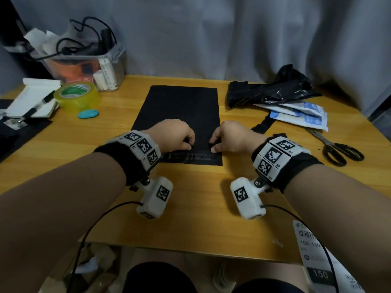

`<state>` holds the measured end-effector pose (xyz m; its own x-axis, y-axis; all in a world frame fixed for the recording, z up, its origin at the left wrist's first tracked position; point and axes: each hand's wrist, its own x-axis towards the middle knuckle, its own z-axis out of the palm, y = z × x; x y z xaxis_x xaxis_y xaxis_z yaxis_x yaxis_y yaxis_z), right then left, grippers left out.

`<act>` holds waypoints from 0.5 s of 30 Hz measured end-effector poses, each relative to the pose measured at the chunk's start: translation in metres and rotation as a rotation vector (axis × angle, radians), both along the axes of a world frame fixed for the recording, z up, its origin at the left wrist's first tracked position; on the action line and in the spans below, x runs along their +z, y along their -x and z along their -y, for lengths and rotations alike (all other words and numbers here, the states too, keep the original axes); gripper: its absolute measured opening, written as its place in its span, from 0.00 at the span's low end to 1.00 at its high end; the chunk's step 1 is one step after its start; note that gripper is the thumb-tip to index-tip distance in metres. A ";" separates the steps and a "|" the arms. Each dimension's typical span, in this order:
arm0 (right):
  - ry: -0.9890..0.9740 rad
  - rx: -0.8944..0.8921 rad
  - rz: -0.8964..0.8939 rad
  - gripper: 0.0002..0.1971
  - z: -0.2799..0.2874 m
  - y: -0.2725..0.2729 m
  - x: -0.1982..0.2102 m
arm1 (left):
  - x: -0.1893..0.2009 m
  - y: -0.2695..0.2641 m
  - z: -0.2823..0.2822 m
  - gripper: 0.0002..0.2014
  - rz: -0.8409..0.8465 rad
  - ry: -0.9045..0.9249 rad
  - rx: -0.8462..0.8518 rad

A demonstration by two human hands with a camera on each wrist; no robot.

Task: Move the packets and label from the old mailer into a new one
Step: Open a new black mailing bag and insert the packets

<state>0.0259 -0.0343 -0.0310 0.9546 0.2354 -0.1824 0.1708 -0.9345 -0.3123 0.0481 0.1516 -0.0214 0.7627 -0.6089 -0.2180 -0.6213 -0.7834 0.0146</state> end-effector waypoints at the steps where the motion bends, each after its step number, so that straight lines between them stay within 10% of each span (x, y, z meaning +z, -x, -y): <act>1: 0.003 0.001 -0.006 0.15 0.000 -0.001 0.000 | 0.000 0.000 0.001 0.08 0.007 -0.016 -0.006; 9: 0.002 -0.021 0.023 0.20 -0.004 0.001 -0.002 | -0.002 0.002 0.019 0.02 0.058 -0.199 0.007; 15: 0.042 -0.136 0.295 0.13 -0.004 -0.003 0.013 | 0.016 0.011 0.025 0.11 0.391 -0.024 -0.064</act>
